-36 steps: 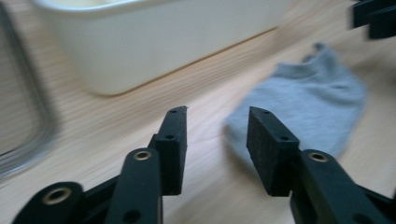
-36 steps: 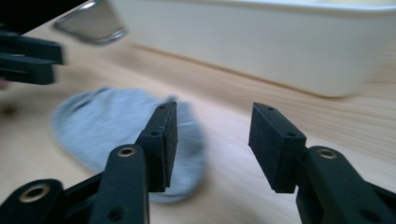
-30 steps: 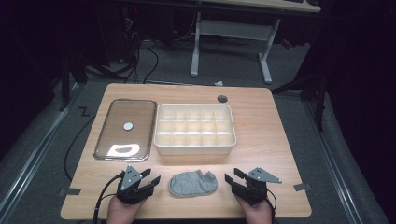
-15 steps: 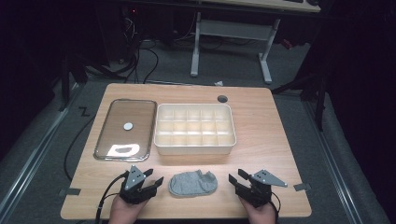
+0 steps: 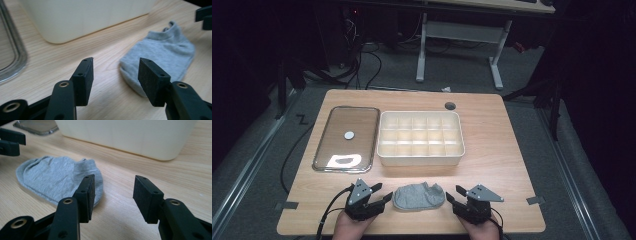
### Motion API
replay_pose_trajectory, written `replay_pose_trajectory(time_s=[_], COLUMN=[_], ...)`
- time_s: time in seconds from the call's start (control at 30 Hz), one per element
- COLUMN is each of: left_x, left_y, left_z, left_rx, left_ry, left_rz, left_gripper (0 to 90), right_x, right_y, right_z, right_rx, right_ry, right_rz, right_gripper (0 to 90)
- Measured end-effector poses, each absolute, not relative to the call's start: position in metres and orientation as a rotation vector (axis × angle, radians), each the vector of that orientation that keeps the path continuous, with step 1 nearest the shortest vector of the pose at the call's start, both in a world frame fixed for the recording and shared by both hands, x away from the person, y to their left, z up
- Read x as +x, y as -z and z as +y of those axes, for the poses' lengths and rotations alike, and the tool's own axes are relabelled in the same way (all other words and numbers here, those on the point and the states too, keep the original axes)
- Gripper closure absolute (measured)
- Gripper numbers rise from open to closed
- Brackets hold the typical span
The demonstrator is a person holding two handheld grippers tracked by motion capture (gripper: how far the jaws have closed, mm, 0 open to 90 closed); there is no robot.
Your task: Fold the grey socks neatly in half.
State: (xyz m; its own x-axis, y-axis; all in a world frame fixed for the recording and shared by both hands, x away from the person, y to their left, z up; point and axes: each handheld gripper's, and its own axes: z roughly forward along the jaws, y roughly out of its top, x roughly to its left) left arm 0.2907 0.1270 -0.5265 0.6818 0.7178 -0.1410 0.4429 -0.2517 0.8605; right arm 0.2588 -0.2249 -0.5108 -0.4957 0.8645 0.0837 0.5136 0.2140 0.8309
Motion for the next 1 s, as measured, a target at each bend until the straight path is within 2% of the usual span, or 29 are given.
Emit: replay_pose_trajectory(time_s=[0.43,0.77,1.0], left_x=[0.28,0.279,0.277], left_y=[0.521,0.53,0.532], left_z=[0.097,0.081,0.08], left_rx=[1.982,2.084,2.106], left_ry=[-0.357,-0.353,-0.365], left_rz=[0.789,0.759,0.77], left_gripper=[46.6,53.8,54.4], right_x=[0.254,0.266,0.278], right_y=[0.509,0.516,0.523], right_z=[-0.201,-0.204,-0.192], right_rx=[1.165,1.332,1.368], right_ry=[-1.195,-1.144,-1.103], right_rz=[2.174,2.182,2.245], right_gripper=[55.1,61.9,60.0])
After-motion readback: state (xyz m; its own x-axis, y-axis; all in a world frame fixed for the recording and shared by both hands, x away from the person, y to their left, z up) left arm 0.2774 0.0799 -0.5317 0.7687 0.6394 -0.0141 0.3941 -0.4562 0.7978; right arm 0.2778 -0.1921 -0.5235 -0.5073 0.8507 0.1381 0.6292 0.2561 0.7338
